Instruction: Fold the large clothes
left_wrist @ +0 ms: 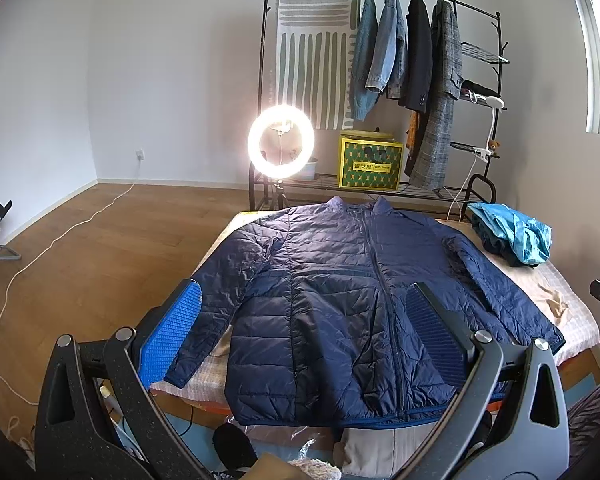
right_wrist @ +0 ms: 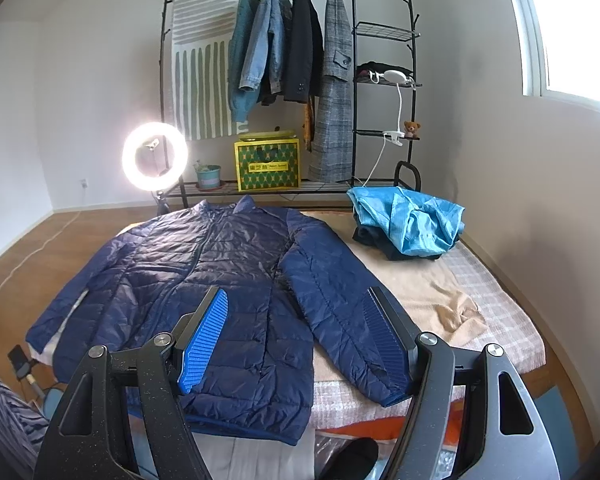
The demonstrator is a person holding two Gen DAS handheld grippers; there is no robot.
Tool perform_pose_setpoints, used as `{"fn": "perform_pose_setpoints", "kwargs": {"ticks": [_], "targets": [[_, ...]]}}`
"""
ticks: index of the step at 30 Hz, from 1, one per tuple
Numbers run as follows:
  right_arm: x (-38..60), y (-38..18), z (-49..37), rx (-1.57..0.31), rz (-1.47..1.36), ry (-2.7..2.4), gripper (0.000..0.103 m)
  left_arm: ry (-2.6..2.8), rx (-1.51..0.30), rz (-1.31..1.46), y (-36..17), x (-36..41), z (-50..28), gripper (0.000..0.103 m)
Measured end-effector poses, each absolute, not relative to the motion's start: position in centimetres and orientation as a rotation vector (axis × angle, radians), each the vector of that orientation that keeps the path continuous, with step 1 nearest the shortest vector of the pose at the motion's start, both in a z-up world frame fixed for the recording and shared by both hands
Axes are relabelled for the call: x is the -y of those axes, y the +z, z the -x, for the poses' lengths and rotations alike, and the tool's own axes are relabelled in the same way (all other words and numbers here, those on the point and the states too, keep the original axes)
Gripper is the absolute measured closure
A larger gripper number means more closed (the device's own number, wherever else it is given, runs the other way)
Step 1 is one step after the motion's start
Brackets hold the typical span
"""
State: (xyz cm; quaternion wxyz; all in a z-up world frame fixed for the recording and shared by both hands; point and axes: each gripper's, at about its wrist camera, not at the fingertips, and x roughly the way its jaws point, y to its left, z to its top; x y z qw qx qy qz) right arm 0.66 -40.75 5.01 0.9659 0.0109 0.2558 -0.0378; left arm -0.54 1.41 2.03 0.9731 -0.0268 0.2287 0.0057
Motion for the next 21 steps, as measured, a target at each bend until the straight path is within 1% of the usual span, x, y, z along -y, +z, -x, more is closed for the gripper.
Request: {"fn": "perform_pose_setpoints", "kwargs": {"ticks": [21], "targets": [[40.62,5.07,-0.62,-0.509,-0.018,-0.074,0.033,0.014,-0.458,0.055,2.28,-1.56,0.57,0.0]]}}
